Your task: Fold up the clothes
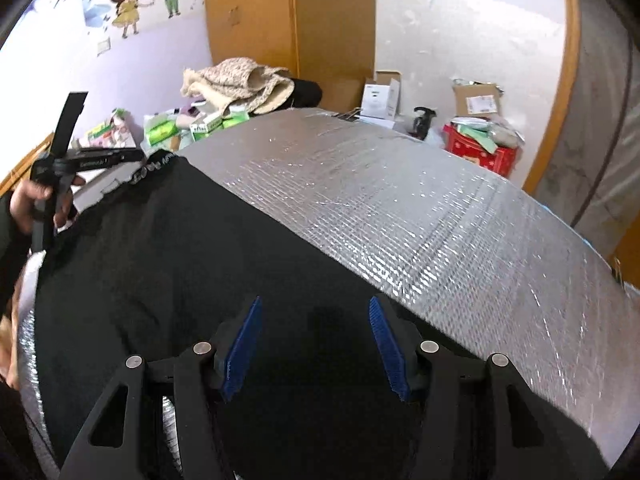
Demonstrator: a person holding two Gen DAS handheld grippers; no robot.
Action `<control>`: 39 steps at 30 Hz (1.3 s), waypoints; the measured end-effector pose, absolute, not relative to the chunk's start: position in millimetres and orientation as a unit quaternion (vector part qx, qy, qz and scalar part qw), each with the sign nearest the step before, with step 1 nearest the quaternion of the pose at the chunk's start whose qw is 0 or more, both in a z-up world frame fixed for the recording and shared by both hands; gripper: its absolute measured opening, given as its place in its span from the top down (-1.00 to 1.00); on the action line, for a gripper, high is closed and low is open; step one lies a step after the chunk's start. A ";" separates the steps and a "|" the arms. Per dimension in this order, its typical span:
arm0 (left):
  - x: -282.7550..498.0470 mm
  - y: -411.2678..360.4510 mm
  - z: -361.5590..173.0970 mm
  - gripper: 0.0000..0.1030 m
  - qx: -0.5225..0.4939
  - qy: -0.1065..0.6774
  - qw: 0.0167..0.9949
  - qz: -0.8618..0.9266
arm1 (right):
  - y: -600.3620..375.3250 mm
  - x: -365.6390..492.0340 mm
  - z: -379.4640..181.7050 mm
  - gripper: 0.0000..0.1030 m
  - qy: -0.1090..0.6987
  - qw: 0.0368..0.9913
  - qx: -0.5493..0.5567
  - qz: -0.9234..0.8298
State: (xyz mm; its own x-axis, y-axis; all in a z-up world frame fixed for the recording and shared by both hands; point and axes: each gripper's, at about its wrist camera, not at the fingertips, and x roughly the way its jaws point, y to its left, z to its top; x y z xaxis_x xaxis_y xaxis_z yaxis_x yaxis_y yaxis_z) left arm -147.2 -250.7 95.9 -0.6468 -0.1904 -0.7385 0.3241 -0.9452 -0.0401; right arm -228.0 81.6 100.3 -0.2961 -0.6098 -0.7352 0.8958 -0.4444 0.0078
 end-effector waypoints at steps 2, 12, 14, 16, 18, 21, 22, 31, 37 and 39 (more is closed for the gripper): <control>-155.6 -253.0 89.7 0.47 0.404 0.080 0.139 -0.901 | 72.5 -235.7 95.3 -0.12 0.215 0.489 0.344 -0.772; -181.0 -263.8 80.8 0.45 0.427 0.067 0.143 -0.890 | 47.7 -266.9 72.9 -0.12 0.235 0.498 0.370 -0.748; -184.9 -266.1 77.9 0.45 0.431 0.068 0.144 -0.888 | 45.3 -270.7 69.0 -0.12 0.237 0.500 0.376 -0.743; -187.5 -266.9 75.1 0.45 0.434 0.068 0.142 -0.887 | 43.7 -273.1 66.6 -0.12 0.234 0.503 0.381 -0.740; -189.3 -265.6 72.5 0.46 0.436 0.061 0.144 -0.886 | 42.4 -273.9 64.5 -0.12 0.233 0.506 0.387 -0.735; -190.4 -260.6 69.7 0.60 0.437 0.044 0.146 -0.886 | 41.8 -274.2 63.5 0.24 0.239 0.511 0.389 -0.728; -190.4 -259.2 69.7 0.74 0.435 0.036 0.149 -0.887 | 41.6 -273.7 64.0 0.41 0.240 0.513 0.390 -0.726; -174.3 -259.5 94.5 0.91 0.383 0.045 0.149 -0.910 | 48.6 -260.4 86.3 0.92 0.243 0.508 0.361 -0.743; -139.9 -256.4 132.8 0.91 0.321 0.054 0.138 -0.935 | 72.5 -230.7 133.7 0.92 0.230 0.515 0.309 -0.766; -125.6 -254.4 143.9 0.91 0.303 0.058 0.135 -0.942 | 80.7 -217.8 148.5 0.92 0.225 0.519 0.294 -0.771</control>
State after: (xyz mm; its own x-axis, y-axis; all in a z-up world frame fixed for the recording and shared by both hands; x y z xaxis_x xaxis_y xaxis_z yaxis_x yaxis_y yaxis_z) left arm -125.6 -254.4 143.9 -0.7799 -0.2195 -0.5861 0.2894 -0.9568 -0.0267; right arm -217.8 80.7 148.5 -0.2883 -0.6677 -0.6863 0.9319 -0.3604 -0.0408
